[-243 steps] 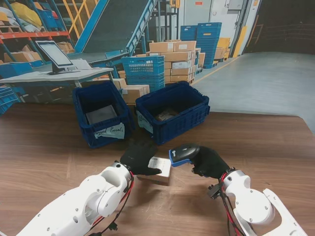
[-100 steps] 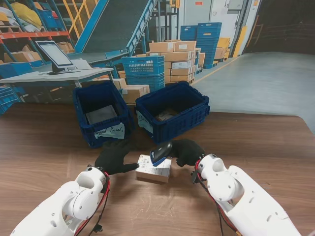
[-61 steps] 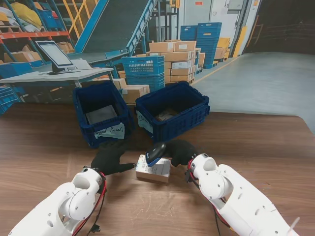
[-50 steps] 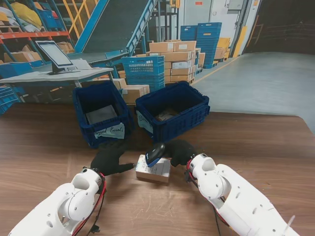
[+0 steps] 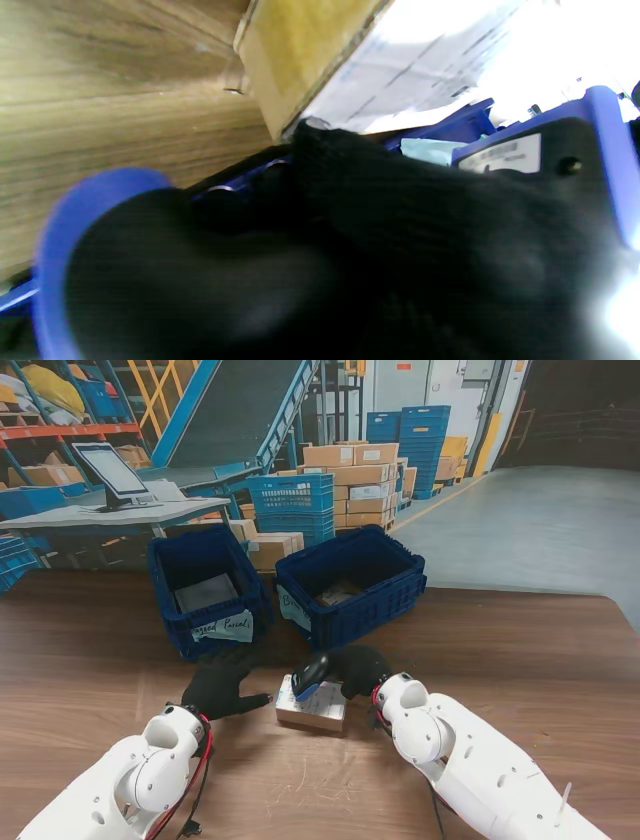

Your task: Scan and sort packages by packaging type

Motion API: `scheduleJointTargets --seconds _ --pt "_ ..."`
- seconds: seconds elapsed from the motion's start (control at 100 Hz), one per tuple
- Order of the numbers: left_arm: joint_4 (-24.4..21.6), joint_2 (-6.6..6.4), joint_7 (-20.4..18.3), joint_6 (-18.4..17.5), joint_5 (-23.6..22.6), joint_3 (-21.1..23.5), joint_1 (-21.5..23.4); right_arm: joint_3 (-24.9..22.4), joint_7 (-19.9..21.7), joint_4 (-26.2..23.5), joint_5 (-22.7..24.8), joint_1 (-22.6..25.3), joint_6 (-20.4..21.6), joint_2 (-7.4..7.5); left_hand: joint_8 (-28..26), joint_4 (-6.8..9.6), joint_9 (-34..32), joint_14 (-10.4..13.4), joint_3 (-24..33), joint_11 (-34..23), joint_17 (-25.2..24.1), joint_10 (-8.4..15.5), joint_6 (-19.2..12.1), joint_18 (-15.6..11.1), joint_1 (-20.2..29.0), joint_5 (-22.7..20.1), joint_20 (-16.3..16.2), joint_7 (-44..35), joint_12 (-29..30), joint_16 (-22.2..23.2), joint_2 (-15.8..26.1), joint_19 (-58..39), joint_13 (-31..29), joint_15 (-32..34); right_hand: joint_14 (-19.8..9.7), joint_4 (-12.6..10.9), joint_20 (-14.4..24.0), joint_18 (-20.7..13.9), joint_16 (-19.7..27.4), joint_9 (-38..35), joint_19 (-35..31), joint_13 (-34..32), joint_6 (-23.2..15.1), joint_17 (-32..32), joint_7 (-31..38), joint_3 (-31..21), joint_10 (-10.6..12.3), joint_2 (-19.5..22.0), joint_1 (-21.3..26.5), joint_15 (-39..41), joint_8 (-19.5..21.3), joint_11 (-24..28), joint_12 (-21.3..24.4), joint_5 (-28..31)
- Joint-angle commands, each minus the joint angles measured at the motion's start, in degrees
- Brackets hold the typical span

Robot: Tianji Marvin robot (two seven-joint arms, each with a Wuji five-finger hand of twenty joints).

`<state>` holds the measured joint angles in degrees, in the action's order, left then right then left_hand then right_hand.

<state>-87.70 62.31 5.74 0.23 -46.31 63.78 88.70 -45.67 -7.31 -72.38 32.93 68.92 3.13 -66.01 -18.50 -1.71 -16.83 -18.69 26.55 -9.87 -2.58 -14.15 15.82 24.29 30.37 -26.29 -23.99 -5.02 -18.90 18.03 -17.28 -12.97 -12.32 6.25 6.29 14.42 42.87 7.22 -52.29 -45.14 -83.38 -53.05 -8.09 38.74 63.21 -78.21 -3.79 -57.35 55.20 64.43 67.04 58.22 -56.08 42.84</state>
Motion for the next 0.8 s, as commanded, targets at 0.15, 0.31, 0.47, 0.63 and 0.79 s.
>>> scheduleJointTargets --seconds 0.15,0.31,0.47,0.63,0.79 --pt "0.27 0.29 -1.10 -0.60 0.63 -0.19 0.23 1.18 0.33 1.27 -0.69 -0.83 0.64 -1.03 -0.24 0.62 -0.30 -1.56 1.40 0.21 -0.08 -0.90 -0.36 1.17 -0.14 -1.08 -0.81 -0.53 0.33 0.25 -0.60 2.65 0.70 -0.69 1.34 -0.60 0.69 -2.00 0.29 -0.96 -3.67 -1.70 -2.65 1.25 3.91 -9.72 -0.15 2.27 4.46 1.31 1.63 0.78 0.43 3.33" --pt "0.43 0.37 -0.93 -0.68 1.02 -0.12 0.22 1.78 0.21 1.95 -0.82 -1.16 1.26 -1.13 -0.26 0.62 -0.27 -1.64 1.42 0.25 -0.13 -1.00 -0.46 1.16 -0.08 -1.15 -0.87 -0.56 0.33 0.24 -0.61 2.81 0.78 -0.72 1.25 -0.59 0.64 -2.02 0.32 -0.94 -3.64 -1.70 -2.60 1.19 3.93 -9.69 -0.15 2.30 4.46 1.33 1.59 0.80 0.45 3.31" --pt "0.53 0.40 -0.91 -0.80 1.26 -0.05 0.24 1.93 0.24 2.01 -0.89 -1.20 1.39 -1.14 -0.26 0.62 -0.26 -1.57 1.45 0.31 -0.10 -1.07 -0.44 1.24 -0.03 -1.11 -0.96 -0.54 0.33 0.25 -0.66 2.93 0.80 -0.73 1.19 -0.59 0.64 -2.03 0.33 -0.98 -3.64 -1.69 -2.63 1.19 3.96 -9.68 -0.16 2.26 4.48 1.33 1.58 0.81 0.47 3.33" --pt "0.63 0.43 -0.72 -0.99 1.35 -0.02 0.29 1.75 0.58 1.72 -0.74 -1.08 1.42 -0.99 -0.27 0.59 -0.30 -1.64 1.41 0.33 -0.10 -1.00 -0.45 1.17 -0.19 -1.09 -1.05 -0.54 0.31 0.24 -0.59 3.05 0.83 -0.76 1.27 -0.59 0.63 -2.01 0.31 -1.01 -3.64 -1.72 -2.64 1.24 3.99 -9.67 -0.07 2.31 4.47 1.36 1.57 0.84 0.45 3.37" --pt "0.94 0.52 -0.60 -1.69 2.18 0.03 0.27 1.27 1.19 0.96 -0.36 -0.79 1.60 -0.67 -0.27 0.53 -0.11 -1.79 1.12 0.48 -0.28 -1.10 -0.40 1.09 -0.19 -1.01 -1.07 -0.51 0.35 0.16 -0.56 3.29 1.12 -0.91 1.11 -0.61 0.63 -2.02 0.32 -1.03 -3.62 -1.72 -2.71 1.27 4.02 -9.69 -0.03 2.31 4.45 1.32 1.57 0.83 0.46 3.33"
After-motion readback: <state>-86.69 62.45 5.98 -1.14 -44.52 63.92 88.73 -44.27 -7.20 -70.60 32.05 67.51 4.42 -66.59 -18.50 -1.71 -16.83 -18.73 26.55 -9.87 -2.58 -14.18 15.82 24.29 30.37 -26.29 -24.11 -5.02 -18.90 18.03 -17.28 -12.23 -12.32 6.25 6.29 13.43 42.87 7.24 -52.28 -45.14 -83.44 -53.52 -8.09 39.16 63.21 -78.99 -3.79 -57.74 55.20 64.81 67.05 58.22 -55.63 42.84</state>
